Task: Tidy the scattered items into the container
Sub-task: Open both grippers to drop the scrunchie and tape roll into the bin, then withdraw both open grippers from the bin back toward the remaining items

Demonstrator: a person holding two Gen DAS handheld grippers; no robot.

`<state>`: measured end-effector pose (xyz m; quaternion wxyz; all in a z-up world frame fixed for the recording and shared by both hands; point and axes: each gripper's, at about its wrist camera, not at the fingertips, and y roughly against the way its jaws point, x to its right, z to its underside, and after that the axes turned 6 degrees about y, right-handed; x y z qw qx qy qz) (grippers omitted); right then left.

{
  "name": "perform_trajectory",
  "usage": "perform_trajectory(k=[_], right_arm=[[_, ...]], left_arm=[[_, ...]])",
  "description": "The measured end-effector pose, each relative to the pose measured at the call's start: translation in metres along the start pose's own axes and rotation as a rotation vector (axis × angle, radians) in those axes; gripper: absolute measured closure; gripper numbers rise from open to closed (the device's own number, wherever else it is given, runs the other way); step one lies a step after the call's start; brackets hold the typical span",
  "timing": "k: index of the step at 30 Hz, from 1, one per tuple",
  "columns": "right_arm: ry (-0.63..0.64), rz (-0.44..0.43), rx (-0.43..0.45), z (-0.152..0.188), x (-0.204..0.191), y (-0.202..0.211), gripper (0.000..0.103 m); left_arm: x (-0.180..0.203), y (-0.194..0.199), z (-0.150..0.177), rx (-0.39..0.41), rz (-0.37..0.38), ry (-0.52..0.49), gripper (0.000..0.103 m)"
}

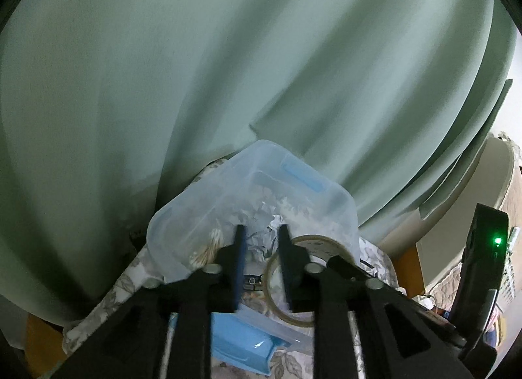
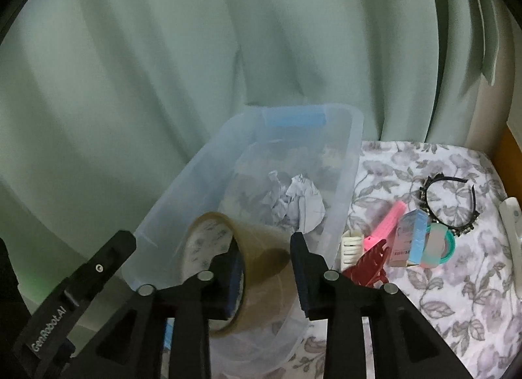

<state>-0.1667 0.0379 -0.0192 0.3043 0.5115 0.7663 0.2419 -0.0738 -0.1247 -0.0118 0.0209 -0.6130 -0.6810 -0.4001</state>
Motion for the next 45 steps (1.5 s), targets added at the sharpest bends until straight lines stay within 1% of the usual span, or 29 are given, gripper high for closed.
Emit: perform_trajectory(k=[2, 4, 5, 8, 11, 13, 19, 22, 24, 25, 29, 30, 31, 35, 38, 41, 45], right_arm=[[0.003, -0.003, -0.007, 0.002, -0.001, -0.002, 0.066], [-0.004, -0.001, 0.011, 0.003, 0.0, 0.001, 0.062], [-0.007, 0.0, 0.018, 0.003, 0.002, 0.002, 0.059], [-0.022, 0.006, 0.031, 0.002, 0.006, 0.007, 0.058], [-0.031, 0.006, 0.031, 0.002, 0.008, 0.009, 0.056], [-0.031, 0.005, 0.03, 0.002, 0.008, 0.011, 0.054], [-0.022, -0.002, 0.038, 0.002, 0.004, 0.017, 0.044], [-0.03, -0.013, 0.039, 0.002, 0.006, 0.021, 0.042], [-0.038, -0.016, 0.04, 0.003, 0.009, 0.024, 0.036], [-0.042, -0.016, 0.042, 0.003, 0.009, 0.026, 0.035], [-0.053, -0.003, 0.054, 0.004, 0.012, 0.035, 0.025], [-0.057, 0.003, 0.059, 0.004, 0.014, 0.038, 0.022], [-0.061, 0.006, 0.066, 0.005, 0.016, 0.041, 0.02], [-0.078, 0.009, 0.093, 0.005, 0.023, 0.053, 0.009], [-0.09, 0.0, 0.112, 0.007, 0.027, 0.061, 0.006], [-0.102, 0.011, 0.132, 0.009, 0.033, 0.07, 0.0], [-0.127, 0.02, 0.156, 0.01, 0.045, 0.082, 0.0]], left_arm=[[0.002, 0.006, 0.0, 0.0, -0.003, 0.0, 0.075], [0.0, 0.013, 0.001, -0.001, -0.005, -0.002, 0.068], [0.0, 0.011, 0.001, -0.001, -0.005, -0.001, 0.067], [0.003, 0.007, 0.003, -0.006, -0.005, -0.004, 0.063], [0.006, 0.009, 0.004, -0.003, -0.005, -0.01, 0.052], [0.007, 0.009, 0.004, -0.002, -0.008, -0.01, 0.041], [0.007, 0.012, 0.002, -0.015, -0.017, 0.003, 0.026], [0.013, 0.015, 0.003, -0.015, -0.026, -0.013, 0.023], [0.018, 0.019, 0.005, -0.013, -0.031, -0.029, 0.021], [0.02, 0.02, 0.005, -0.01, -0.033, -0.035, 0.02], [0.027, 0.026, 0.005, -0.008, -0.035, -0.042, 0.019], [0.028, 0.027, 0.006, -0.005, -0.038, -0.044, 0.015], [0.03, 0.03, 0.006, 0.002, -0.047, -0.048, 0.01], [0.041, 0.04, 0.008, 0.031, -0.053, -0.076, 0.008], [0.051, 0.048, 0.01, 0.049, -0.05, -0.105, 0.008], [0.061, 0.055, 0.012, 0.071, -0.064, -0.13, 0.001], [0.074, 0.061, 0.017, 0.086, -0.064, -0.168, 0.0]])
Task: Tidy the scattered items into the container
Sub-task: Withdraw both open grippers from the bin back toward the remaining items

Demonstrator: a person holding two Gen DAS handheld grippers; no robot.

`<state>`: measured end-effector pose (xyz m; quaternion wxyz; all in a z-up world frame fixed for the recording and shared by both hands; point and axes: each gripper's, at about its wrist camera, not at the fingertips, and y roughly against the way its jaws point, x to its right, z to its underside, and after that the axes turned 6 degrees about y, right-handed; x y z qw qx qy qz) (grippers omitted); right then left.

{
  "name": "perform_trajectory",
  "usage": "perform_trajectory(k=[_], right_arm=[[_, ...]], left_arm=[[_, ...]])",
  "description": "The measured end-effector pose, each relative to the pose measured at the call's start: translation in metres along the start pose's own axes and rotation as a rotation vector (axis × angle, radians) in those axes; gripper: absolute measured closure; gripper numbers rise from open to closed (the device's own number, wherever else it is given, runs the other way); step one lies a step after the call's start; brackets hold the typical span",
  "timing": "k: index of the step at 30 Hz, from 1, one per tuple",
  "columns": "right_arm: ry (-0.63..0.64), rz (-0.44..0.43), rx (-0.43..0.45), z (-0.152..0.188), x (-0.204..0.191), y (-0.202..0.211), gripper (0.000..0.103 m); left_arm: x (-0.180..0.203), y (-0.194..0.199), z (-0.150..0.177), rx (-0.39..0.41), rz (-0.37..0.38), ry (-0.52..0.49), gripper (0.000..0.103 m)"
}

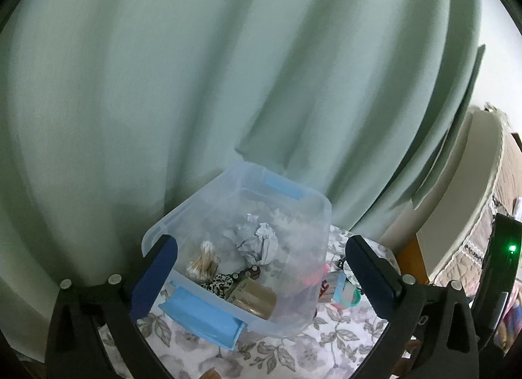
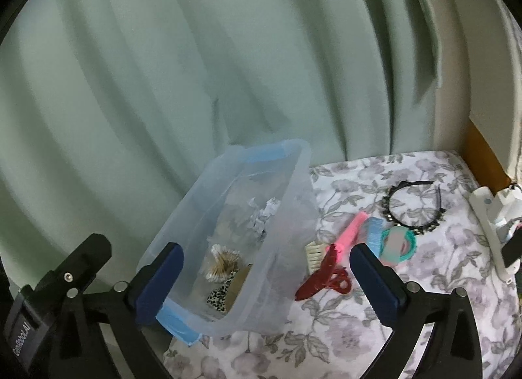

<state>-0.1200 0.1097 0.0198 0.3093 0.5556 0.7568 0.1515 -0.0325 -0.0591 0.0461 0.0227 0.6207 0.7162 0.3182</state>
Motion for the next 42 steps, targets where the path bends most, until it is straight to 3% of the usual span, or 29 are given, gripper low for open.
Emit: perform_trajectory(k=[13, 24, 42], right_arm=[[-0.104, 0.008, 0.082, 0.002, 0.048, 0.035, 0.0], [-0.164, 0.053, 0.126, 0.009, 0.096, 0.058, 0.0], [-0.219, 0.119, 0.048, 0.043, 0.169, 0.036, 0.0]], left_arm=[[0.06, 0.014, 0.017, 0.01, 0.034, -0.154, 0.0], [0.108, 0.011, 0.038, -0.016, 0.078, -0.228, 0.0], [0.152, -0.042, 0.088, -0.155, 0.025, -0.366, 0.0]])
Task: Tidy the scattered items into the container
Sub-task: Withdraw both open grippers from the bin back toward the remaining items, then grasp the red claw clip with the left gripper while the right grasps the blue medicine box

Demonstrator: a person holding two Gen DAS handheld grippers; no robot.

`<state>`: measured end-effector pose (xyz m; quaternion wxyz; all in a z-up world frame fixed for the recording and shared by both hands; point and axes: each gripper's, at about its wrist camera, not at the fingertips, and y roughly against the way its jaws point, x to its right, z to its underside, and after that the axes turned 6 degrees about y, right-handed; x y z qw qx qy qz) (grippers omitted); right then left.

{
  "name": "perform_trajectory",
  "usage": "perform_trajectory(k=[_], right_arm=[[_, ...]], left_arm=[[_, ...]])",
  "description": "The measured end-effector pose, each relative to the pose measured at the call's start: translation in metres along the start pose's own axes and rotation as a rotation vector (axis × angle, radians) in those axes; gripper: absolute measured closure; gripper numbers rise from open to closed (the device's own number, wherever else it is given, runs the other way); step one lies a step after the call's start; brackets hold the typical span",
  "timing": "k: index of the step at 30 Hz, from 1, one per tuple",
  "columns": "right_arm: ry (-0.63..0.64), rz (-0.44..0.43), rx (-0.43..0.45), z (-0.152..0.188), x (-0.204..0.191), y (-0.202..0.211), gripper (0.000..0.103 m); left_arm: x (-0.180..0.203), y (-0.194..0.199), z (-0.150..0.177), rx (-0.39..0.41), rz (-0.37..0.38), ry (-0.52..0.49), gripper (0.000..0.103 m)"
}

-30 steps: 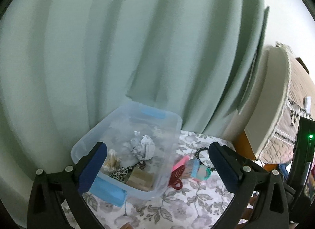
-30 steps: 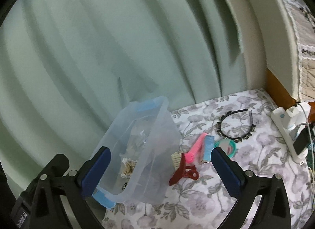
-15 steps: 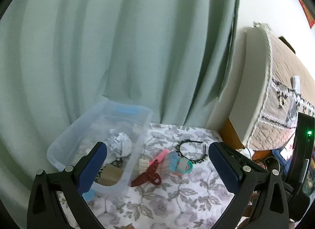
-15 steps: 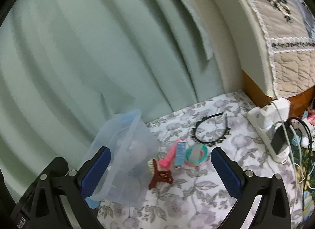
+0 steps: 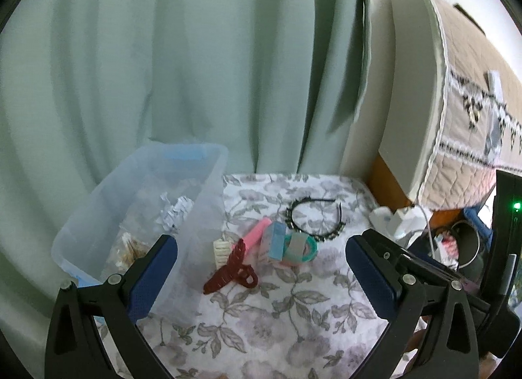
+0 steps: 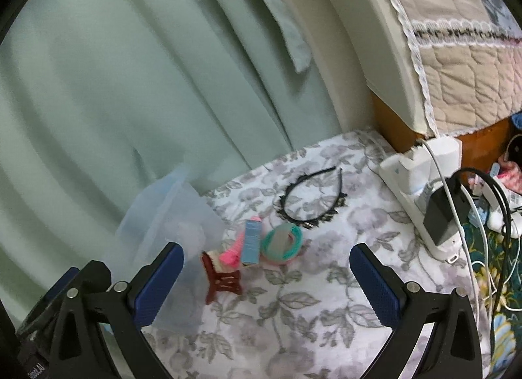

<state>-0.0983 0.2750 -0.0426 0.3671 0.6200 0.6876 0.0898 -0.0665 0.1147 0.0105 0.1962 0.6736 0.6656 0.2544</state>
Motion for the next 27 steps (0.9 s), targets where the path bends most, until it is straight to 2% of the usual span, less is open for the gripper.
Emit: perform_trajectory(k=[10, 17, 27], right_arm=[[0.028, 0.072, -0.046, 0.014, 0.026, -0.029, 0.0], [0.022, 0.101, -0.087, 0.022, 0.041, -0.048, 0.0], [-0.007, 0.083, -0.149, 0.035, 0.049, -0.073, 0.0]], left_arm=[[0.013, -0.043, 0.017, -0.092, 0.0, -0.049, 0.0], [0.015, -0.067, 0.027, -0.12, 0.014, -0.072, 0.0], [0.004, -0.095, 0.038, -0.176, 0.053, -0.035, 0.0]])
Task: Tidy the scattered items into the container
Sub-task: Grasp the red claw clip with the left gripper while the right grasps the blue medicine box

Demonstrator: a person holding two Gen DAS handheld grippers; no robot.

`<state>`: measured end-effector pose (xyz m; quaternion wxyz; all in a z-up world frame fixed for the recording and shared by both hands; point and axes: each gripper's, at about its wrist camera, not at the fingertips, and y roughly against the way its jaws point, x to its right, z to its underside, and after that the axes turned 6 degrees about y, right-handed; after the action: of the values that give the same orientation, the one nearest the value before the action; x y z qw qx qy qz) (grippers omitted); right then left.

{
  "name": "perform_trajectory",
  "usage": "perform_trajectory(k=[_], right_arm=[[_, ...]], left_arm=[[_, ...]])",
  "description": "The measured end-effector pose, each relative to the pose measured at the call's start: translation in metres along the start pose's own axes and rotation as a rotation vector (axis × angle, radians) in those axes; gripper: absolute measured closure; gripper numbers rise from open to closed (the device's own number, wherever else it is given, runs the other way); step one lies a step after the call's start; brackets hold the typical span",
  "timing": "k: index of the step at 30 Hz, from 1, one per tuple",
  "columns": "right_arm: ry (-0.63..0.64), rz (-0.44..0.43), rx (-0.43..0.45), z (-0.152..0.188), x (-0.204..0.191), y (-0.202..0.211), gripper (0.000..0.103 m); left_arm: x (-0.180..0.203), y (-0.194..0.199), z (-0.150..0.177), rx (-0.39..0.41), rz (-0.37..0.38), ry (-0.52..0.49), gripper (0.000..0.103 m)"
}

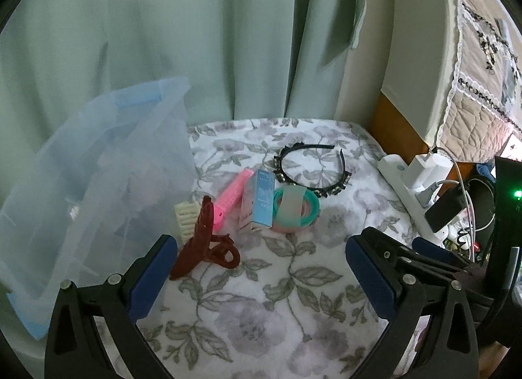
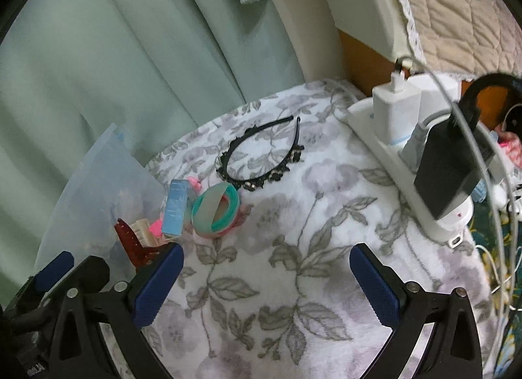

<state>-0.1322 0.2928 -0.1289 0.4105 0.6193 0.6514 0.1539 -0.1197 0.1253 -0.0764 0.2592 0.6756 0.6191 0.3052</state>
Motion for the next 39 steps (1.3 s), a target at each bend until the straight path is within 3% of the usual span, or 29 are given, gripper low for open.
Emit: perform_trajectory(k=[10, 18, 21, 31, 39], right_arm=[[-0.033, -0.049, -0.036, 0.006, 0.005, -0.024, 0.001], [-0.118, -0.16, 0.02, -0.001, 0.013, -0.028, 0.007], [-0.102, -0.187, 0.016, -0.007, 0.004, -0.034, 0.017], [0.026, -0.314, -0.033, -0.027, -0.041, -0.064, 0.028], [0.1, -0.343, -0.094, -0.035, -0.062, -0.092, 0.051]], left_arm=[[-0.019, -0.024, 0.004, -0.063, -0.031, 0.104, 0.0], [-0.013, -0.037, 0.007, -0.031, -0.112, 0.016, 0.006], [-0.014, -0.044, 0.005, -0.018, -0.149, 0.001, 0.012], [-0.013, -0.073, 0.004, -0.013, -0.212, -0.027, 0.014], [-0.021, -0.094, 0.003, -0.041, -0.211, 0.001, 0.022]])
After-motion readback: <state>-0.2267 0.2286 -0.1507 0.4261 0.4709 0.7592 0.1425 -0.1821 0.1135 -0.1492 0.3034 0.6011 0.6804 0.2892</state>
